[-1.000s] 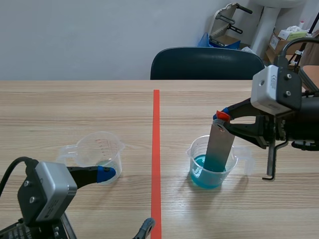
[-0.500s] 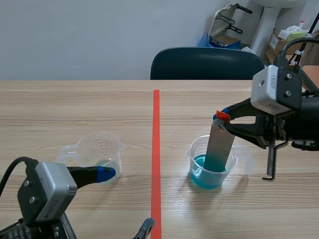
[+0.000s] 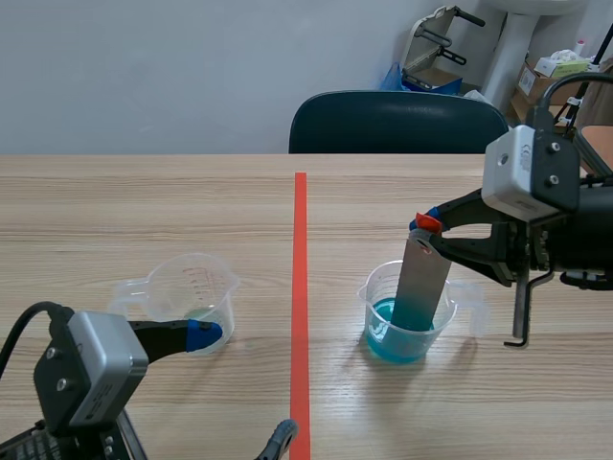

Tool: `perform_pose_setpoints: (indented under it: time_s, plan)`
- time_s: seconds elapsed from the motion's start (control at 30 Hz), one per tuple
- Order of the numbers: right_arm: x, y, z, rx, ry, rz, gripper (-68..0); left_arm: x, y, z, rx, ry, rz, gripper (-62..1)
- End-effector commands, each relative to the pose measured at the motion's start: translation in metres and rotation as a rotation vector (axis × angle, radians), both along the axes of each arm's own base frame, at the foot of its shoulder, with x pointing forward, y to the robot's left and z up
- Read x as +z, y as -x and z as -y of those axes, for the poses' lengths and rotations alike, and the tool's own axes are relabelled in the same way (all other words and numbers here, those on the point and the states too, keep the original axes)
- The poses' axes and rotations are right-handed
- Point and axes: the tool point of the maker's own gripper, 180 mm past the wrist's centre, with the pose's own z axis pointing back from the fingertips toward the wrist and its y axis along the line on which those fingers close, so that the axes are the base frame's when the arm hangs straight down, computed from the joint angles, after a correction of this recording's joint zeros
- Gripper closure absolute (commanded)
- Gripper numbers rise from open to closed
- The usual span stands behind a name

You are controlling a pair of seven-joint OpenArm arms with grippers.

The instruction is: Do the redox reaction experiment

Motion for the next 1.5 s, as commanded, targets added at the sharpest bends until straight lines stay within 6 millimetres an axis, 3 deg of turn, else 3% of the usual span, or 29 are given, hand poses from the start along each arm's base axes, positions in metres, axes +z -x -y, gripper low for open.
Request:
perform_pose_setpoints:
  time_s: [0.0, 1.1, 1.47]
  plan:
    - [0.0021, 0.0000, 0.0023, 0.014, 0.022, 0.005, -0.8, 0.0058, 0.0006, 0.0032, 0.004, 0.026, 0.008, -62.3]
    - [0.0026, -0.0004, 0.0027, 0.013, 0.022, 0.006, -0.8, 0.0057, 0.0006, 0.0031, 0.004, 0.025, 0.008, -62.3]
    - [0.0116, -0.0055, 0.0071, 0.001, 0.020, 0.033, -0.8, 0.0057, 0.0006, 0.0031, 0.004, 0.025, 0.008, -62.3]
